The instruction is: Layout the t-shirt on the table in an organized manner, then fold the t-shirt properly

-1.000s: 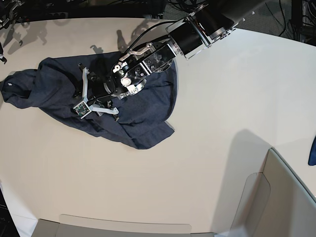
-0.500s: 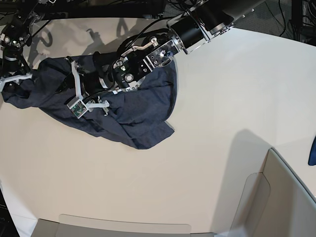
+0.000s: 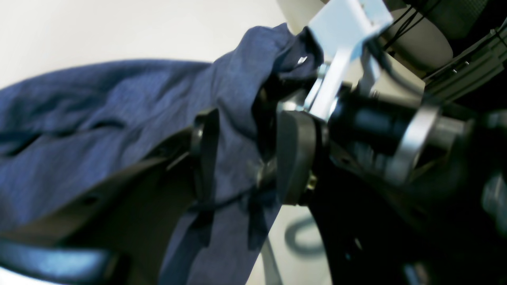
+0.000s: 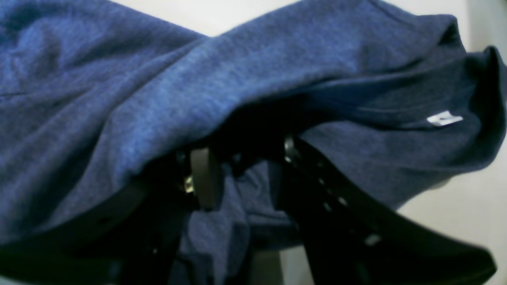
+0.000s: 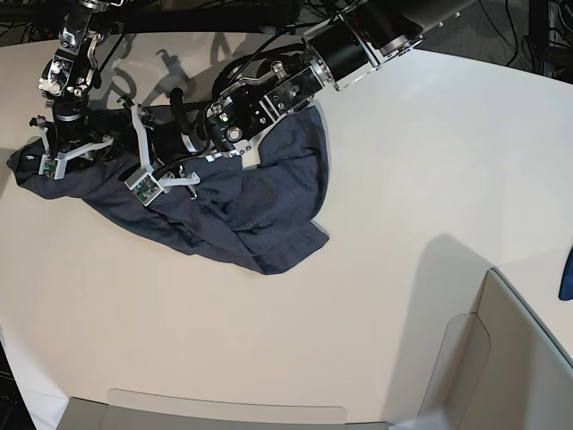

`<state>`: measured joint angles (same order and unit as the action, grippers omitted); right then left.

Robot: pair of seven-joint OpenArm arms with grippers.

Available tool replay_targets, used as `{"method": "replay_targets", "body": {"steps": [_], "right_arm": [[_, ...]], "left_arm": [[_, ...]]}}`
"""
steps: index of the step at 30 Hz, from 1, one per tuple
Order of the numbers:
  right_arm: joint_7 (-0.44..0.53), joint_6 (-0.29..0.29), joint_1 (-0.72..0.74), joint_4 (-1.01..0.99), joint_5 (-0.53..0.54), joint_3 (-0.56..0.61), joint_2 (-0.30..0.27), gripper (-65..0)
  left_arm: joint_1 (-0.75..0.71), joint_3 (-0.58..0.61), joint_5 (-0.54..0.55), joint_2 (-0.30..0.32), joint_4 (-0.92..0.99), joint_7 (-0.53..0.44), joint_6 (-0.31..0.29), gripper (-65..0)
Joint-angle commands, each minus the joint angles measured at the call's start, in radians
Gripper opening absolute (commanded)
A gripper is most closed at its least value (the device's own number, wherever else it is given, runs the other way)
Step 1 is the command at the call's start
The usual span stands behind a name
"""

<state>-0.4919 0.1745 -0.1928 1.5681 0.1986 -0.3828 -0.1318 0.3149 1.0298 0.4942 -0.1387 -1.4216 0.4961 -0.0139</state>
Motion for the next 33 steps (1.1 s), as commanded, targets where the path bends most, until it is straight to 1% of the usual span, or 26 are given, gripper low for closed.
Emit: {"method": "replay_targets", "body": {"steps": [1, 5, 9, 13, 18, 19, 21, 25, 26, 28, 30, 33], "right_arm": [[-0.029, 0.023, -0.014, 0.002, -0.004, 0.032, 0.002, -44.6], [0.035, 0.023, -0.058, 0.018, -0.064, 0.129, 0.008, -44.6], [0.085, 0.021, -0.110, 0.064, -0.112, 0.187, 0.008, -44.3], [0.126, 0.021, -0.165, 0.145, -0.115, 0.184, 0.008, -44.2], [0.126, 0.021, -0.208, 0.231, -0.115, 0.167, 0.002, -43.7], [0.126, 0.023, -0.213, 0.248, -0.113, 0.155, 0.002, -42.4], [0.126, 0.023, -0.218, 0.282, -0.113, 0.140, 0.005, -36.9], [0.121, 0.023, -0.222, 0.351, -0.113, 0.132, 0.005, -25.3], [0.118, 0.023, -0.225, 0.368, -0.115, 0.132, 0.004, -23.7], [0.123, 0.023, -0.238, 0.397, -0.116, 0.132, 0.002, -22.1], [0.123, 0.023, -0.251, 0.423, -0.116, 0.126, 0.002, -22.1], [0.120, 0.023, -0.282, 0.453, -0.113, 0.069, 0.010, -22.1]], "left_arm": [[0.020, -0.001, 0.005, -0.018, -0.017, -0.026, -0.002, -41.0], [0.019, -0.001, 0.005, -0.018, -0.021, -0.026, -0.002, -41.0], [0.026, -0.001, 0.005, -0.018, -0.021, -0.024, -0.002, -40.8], [0.028, -0.001, 0.004, -0.018, -0.020, -0.024, -0.002, -37.8], [0.059, 0.001, 0.004, -0.018, -0.015, -0.017, -0.004, -37.1], [0.059, 0.001, 0.004, -0.018, -0.015, 0.002, -0.004, -37.1], [0.059, -0.003, 0.004, -0.018, -0.015, 0.032, -0.004, -37.1], [0.060, -0.006, 0.004, -0.018, -0.015, 0.049, -0.004, -37.1], [0.060, -0.006, 0.004, -0.018, -0.015, 0.049, -0.004, -37.1], [0.060, -0.006, 0.004, -0.018, -0.015, 0.049, -0.004, -37.1], [0.060, -0.006, 0.004, -0.018, -0.015, 0.049, -0.004, -37.1], [0.060, -0.006, 0.002, -0.018, -0.014, 0.051, -0.004, -37.1]]}}
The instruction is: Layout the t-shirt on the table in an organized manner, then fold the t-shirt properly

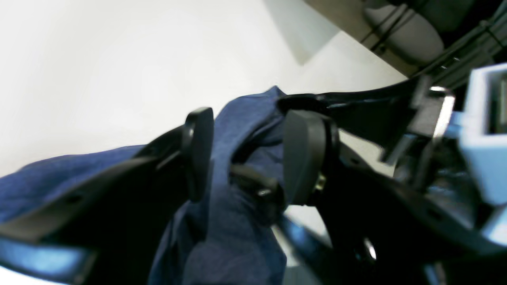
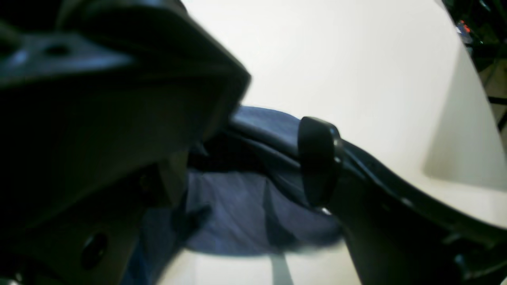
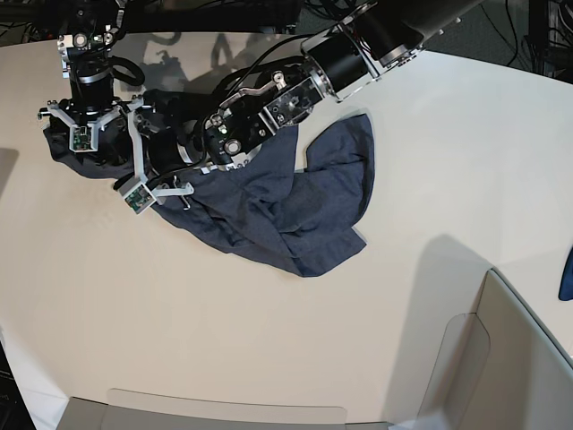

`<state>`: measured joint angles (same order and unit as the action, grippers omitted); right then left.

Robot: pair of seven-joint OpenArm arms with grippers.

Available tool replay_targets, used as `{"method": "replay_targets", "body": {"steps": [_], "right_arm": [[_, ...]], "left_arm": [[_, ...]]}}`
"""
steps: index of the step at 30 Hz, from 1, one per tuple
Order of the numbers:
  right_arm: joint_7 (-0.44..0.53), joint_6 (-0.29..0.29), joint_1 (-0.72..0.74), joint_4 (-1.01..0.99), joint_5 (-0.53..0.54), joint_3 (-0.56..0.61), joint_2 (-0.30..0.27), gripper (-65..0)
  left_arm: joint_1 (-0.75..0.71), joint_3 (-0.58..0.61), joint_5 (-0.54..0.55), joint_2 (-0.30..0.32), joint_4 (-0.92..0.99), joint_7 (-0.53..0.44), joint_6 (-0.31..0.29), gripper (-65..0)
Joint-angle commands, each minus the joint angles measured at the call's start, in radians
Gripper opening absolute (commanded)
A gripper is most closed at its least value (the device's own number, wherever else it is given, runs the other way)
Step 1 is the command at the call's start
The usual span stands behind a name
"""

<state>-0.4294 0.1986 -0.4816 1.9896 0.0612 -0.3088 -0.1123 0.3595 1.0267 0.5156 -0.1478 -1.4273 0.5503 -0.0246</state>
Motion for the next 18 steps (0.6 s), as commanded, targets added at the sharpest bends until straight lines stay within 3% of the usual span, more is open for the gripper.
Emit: {"method": "replay_targets", "body": {"steps": [1, 13, 18], "right_arm": [[0.057, -0.001, -0.002, 0.037, 0.024, -0.025, -0.002, -22.1], [0.054, -0.001, -0.082, 0.033, 0.027, -0.362, 0.058, -22.1], [0.053, 0.000, -0.105, 0.032, 0.122, -0.459, 0.055, -22.1]], "left_arm": [[0.016, -0.003, -0.019, -0.009, -0.007, -0.003, 0.007, -37.1], [0.034, 0.004, -0.019, 0.001, 0.070, -0.003, 0.007, -37.1], [0.032, 0.004, -0.018, 0.001, 0.062, 0.004, 0.007, -37.1]]}}
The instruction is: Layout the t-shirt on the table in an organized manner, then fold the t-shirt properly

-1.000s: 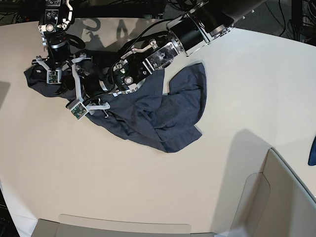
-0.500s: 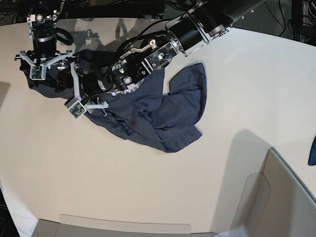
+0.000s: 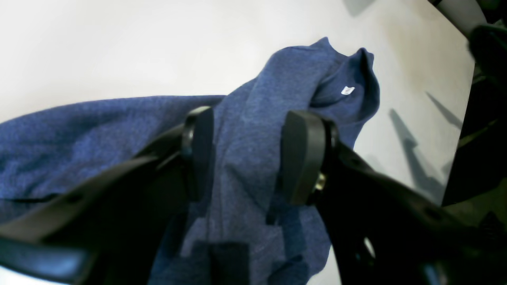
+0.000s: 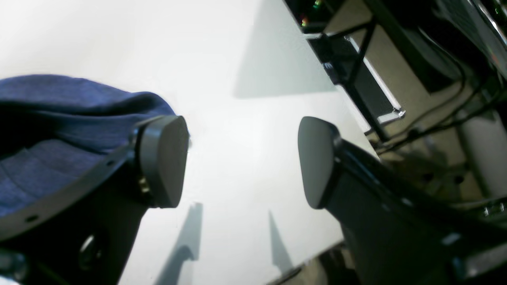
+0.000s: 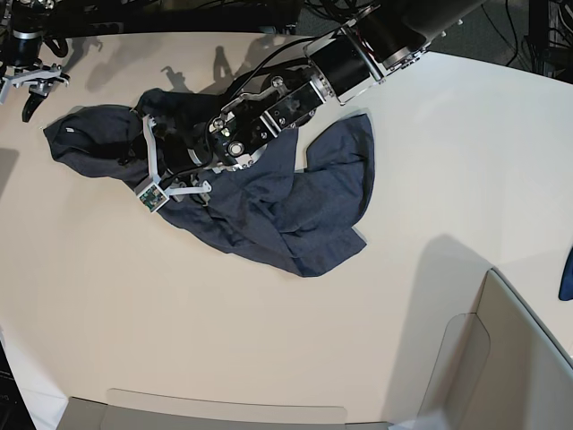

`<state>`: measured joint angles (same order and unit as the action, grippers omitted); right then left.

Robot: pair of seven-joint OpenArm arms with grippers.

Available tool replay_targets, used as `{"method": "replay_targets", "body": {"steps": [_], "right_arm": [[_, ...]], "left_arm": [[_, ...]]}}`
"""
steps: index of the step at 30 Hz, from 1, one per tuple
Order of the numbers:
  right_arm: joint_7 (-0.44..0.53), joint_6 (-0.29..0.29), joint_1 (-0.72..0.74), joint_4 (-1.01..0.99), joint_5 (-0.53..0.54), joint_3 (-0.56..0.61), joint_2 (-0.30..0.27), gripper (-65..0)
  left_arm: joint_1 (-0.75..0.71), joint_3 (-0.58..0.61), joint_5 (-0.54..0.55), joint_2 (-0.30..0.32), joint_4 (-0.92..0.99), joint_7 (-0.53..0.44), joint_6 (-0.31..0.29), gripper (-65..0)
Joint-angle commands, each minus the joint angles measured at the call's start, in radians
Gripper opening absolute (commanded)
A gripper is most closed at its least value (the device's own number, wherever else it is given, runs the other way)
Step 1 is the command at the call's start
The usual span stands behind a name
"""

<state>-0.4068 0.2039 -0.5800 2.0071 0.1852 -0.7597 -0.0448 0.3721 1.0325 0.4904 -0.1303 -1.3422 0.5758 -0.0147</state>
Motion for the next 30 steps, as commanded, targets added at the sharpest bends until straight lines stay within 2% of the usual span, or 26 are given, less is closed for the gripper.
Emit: {"method": "replay_targets", "body": {"steps": [1, 5, 13, 18, 22, 26, 30], "right_arm": [[0.030, -0.005, -0.007, 0.014, 0.007, -0.021, -0.013, -22.1], [0.030, -0.005, -0.011, 0.011, 0.009, -0.034, -0.010, -22.1], [0.030, -0.005, -0.008, 0.010, 0.009, -0.027, -0.008, -22.1], [0.030, -0.005, -0.007, 0.008, 0.009, -0.027, -0.007, -22.1], [0.030, -0.005, -0.005, 0.008, 0.009, -0.025, -0.005, -22.1], [0.030, -0.005, -0.005, 0.008, 0.009, -0.025, 0.021, -22.1], [0.030, -0.005, -0.005, 0.008, 0.009, -0.024, 0.023, -22.1]], "left_arm": [[0.020, -0.002, 0.008, -0.016, -0.035, 0.000, -0.003, -37.1], [0.014, -0.002, 0.008, -0.018, -0.099, 0.052, -0.003, -37.1], [-0.022, 0.001, 0.008, -0.021, -0.122, 0.054, -0.003, -37.1], [-0.034, 0.065, 0.000, -0.016, -0.105, 0.043, -0.001, -37.1], [-0.049, 0.068, -0.094, -0.027, -0.089, 0.042, -0.001, -37.1], [-0.066, 0.062, -0.210, -0.027, -0.090, 0.042, -0.001, -37.2], [-0.071, 0.067, -0.263, -0.027, -0.095, 0.042, 0.002, -37.2]]}}
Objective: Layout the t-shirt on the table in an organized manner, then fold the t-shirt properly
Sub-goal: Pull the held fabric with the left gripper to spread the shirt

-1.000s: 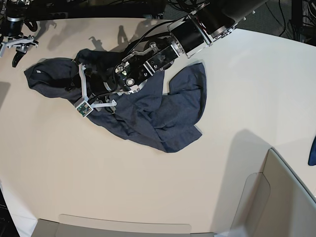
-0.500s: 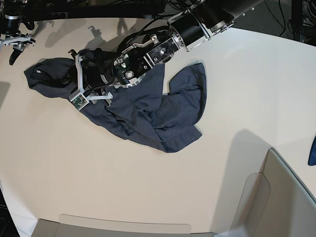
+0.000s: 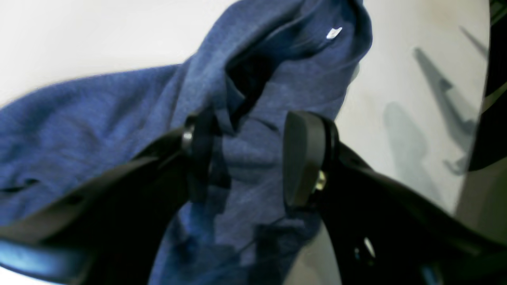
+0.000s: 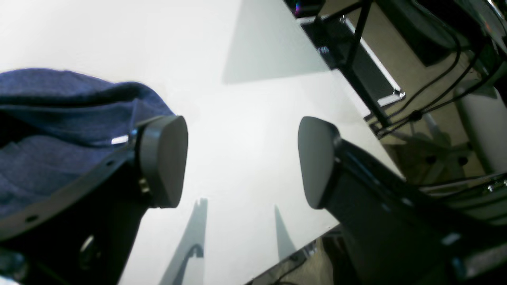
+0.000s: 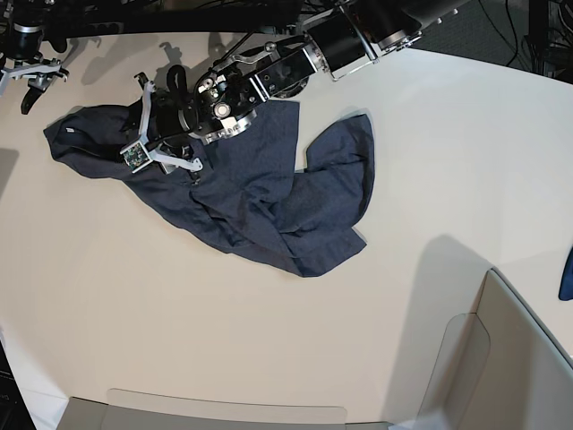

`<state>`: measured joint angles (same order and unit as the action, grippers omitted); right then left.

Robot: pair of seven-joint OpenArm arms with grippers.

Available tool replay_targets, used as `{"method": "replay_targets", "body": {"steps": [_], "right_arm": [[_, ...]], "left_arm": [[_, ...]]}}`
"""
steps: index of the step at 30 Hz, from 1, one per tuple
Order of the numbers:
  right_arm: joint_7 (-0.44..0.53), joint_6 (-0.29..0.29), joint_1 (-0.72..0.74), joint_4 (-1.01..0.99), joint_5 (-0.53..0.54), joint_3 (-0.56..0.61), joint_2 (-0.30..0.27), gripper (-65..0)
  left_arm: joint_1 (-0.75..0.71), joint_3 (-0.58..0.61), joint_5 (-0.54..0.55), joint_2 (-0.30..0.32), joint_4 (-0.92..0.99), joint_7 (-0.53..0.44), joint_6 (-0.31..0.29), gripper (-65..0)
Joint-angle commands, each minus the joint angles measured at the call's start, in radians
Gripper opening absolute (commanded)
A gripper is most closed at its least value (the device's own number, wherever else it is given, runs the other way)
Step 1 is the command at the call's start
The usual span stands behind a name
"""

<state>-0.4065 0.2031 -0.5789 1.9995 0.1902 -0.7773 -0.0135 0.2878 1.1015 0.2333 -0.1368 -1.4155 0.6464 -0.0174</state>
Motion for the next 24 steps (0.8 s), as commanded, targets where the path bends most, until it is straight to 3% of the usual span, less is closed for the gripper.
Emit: {"method": "replay_targets", "body": {"steps": [1, 4, 7, 20, 24], "right_arm": [[0.030, -0.004, -0.006, 0.016, 0.004, -0.006, -0.009, -22.1], [0.030, -0.004, -0.006, 0.011, 0.004, -0.006, -0.009, -22.1], [0.030, -0.004, -0.006, 0.010, 0.004, -0.004, -0.009, -22.1], [0.030, -0.006, -0.006, 0.010, 0.004, 0.034, 0.019, -22.1], [0.030, -0.006, -0.008, 0.010, 0.004, 0.035, 0.019, -22.1]], "left_arm": [[0.009, -0.002, -0.013, -0.020, -0.021, -0.029, 0.014, -37.2], [0.009, 0.001, -0.050, -0.020, -0.040, -0.029, 0.098, -37.2], [0.009, 0.001, -0.058, -0.020, -0.060, -0.029, 0.130, -37.2], [0.006, 0.041, -0.051, -0.020, -0.058, -0.035, 0.132, -37.1], [0.012, 0.036, -0.051, -0.020, -0.032, -0.098, 0.132, -37.1]]}}
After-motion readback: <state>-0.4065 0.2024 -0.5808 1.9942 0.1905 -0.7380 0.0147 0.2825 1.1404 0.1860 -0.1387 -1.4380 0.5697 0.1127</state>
